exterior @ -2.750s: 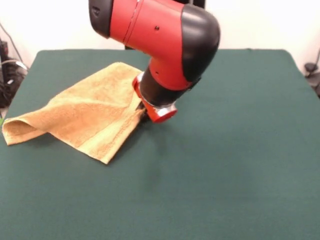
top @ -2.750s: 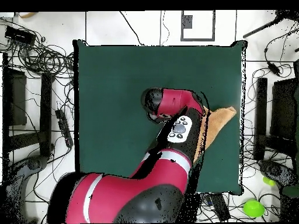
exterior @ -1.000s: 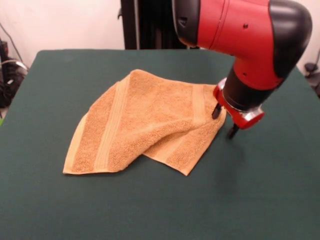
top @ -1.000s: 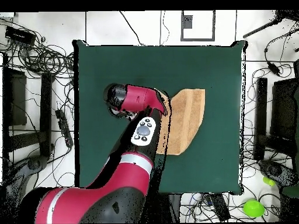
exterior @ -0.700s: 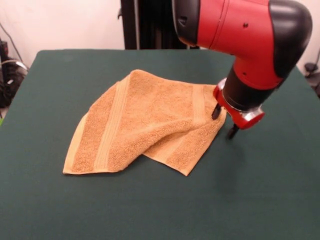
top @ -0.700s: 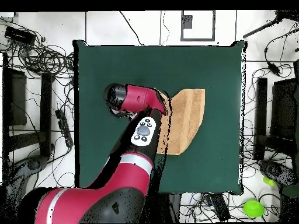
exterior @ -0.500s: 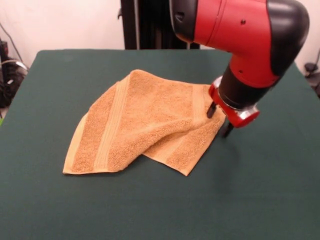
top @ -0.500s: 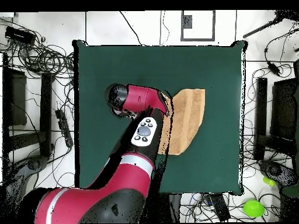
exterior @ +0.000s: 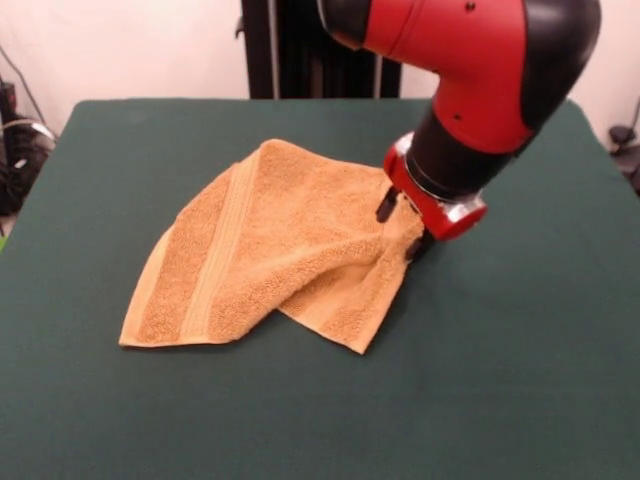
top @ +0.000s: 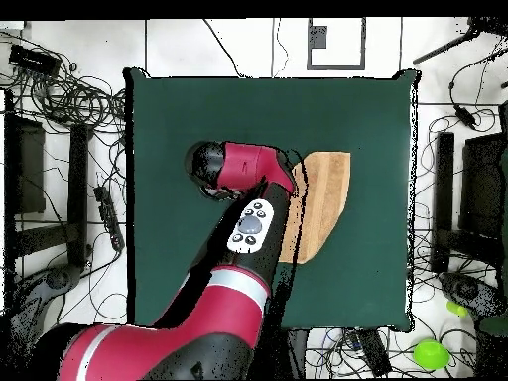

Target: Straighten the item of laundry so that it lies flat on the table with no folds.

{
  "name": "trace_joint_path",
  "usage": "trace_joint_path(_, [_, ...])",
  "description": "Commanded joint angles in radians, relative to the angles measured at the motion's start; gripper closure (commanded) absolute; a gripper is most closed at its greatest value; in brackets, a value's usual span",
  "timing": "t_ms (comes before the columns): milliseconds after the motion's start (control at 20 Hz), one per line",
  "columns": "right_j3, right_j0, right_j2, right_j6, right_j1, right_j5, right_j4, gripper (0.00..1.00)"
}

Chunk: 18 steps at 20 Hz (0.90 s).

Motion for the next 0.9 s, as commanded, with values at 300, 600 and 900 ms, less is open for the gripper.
trace_joint_path(300, [0.155,-0.12,0.075,-0.145,-0.177,0.043,-0.128,0.0])
trace_joint_path(600, [0.163,-0.128,0.095,-0.113,-0.214,0.054,-0.168,0.0])
trace_joint_path(900, [0.195,-0.157,0.135,-0.09,-0.225,0.024,-0.185,0.0])
